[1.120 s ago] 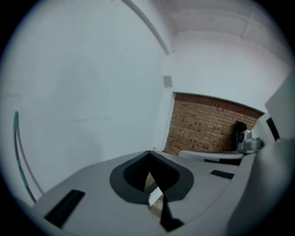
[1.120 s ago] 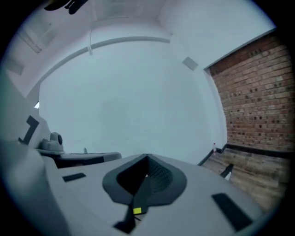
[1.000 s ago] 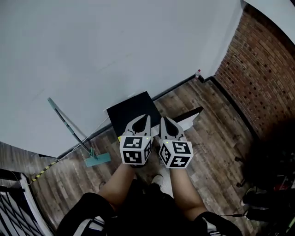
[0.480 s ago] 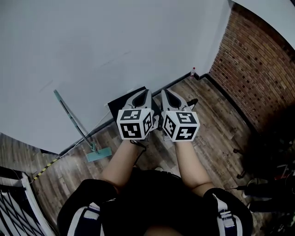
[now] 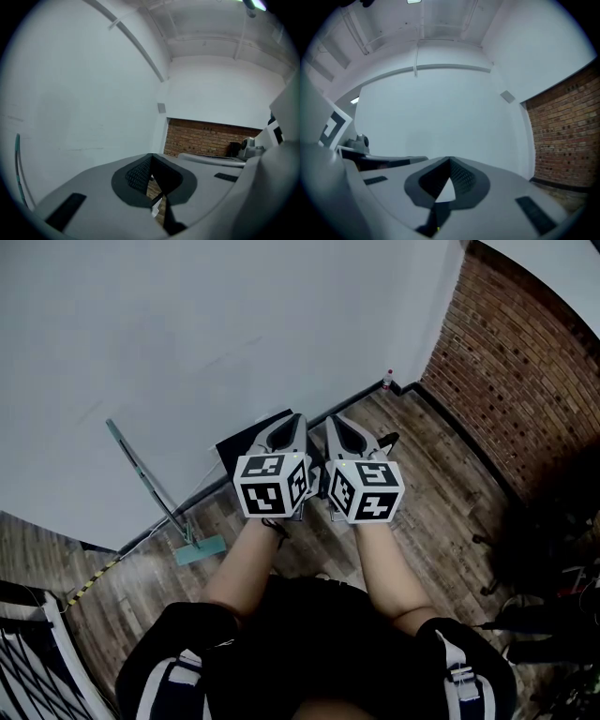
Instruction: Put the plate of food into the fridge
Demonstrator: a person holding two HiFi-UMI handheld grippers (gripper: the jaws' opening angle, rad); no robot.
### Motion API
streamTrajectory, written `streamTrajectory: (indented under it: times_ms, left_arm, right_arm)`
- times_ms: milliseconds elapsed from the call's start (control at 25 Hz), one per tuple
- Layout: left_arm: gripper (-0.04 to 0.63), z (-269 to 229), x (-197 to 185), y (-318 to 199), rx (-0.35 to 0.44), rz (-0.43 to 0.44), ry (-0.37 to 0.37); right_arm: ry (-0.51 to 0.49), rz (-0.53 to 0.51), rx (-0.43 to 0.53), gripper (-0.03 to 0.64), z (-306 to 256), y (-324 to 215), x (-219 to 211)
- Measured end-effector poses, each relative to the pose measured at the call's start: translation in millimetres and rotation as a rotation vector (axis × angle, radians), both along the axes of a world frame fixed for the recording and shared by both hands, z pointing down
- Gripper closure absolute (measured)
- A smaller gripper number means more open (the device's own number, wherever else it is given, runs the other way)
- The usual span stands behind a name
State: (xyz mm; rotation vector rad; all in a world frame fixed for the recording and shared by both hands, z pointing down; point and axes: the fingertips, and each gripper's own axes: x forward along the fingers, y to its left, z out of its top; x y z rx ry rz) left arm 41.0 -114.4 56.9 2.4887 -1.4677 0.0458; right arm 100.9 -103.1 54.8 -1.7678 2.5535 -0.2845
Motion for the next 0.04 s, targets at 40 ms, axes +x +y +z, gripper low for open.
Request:
streamTrajectory:
  times_ms: [40]
  left_arm:
    - [0.598,-0.6,1.1,0.3,0.003,0.002,-0.003]
  right_arm:
    - [-0.002,0.003,0.0,0.604,-0.2,0.3,1.1]
